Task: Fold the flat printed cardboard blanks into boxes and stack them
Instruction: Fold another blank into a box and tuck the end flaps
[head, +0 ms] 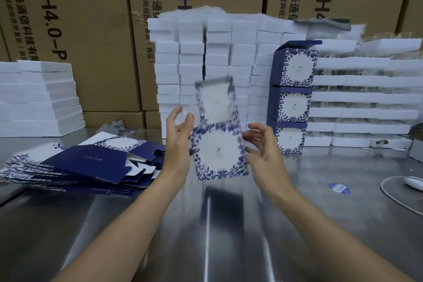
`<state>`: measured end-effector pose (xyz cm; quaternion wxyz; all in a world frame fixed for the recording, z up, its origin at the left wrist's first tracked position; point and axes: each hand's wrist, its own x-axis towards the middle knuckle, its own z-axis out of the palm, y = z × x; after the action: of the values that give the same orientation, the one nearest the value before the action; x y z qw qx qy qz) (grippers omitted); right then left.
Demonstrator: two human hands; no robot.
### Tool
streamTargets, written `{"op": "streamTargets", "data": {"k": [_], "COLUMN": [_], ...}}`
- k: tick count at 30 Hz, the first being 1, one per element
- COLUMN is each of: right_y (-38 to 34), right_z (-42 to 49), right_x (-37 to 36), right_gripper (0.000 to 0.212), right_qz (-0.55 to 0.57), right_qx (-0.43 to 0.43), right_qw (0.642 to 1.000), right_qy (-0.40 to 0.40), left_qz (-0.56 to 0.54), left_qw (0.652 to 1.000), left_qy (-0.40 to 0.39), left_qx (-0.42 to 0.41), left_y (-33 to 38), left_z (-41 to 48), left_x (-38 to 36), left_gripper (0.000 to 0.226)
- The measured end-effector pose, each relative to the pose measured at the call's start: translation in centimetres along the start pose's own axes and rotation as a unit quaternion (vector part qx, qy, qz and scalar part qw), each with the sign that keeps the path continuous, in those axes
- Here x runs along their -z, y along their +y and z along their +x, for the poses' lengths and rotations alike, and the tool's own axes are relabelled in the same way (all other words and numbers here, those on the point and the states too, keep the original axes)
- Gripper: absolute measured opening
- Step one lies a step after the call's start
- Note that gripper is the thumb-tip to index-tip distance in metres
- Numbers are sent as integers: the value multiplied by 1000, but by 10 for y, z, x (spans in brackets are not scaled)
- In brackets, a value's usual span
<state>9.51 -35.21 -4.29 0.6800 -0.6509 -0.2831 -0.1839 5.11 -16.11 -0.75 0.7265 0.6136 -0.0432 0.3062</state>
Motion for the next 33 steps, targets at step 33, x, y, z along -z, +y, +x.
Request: {"op": "streamTargets", "data": {"k": [33], "right_y": [-5], "right_z": [8], "right_x": [6], "right_gripper": [24], "right_qz": [94], "right_qx": [-206], "right_qw": [956], "right_qy": [187], "left_qz": [-125], "left_qw": [956], "left_qy": [176], "left_qx": [199], "left_y": [-11], "left_z": [7], "left_x": [4], "left_gripper": [4]}}
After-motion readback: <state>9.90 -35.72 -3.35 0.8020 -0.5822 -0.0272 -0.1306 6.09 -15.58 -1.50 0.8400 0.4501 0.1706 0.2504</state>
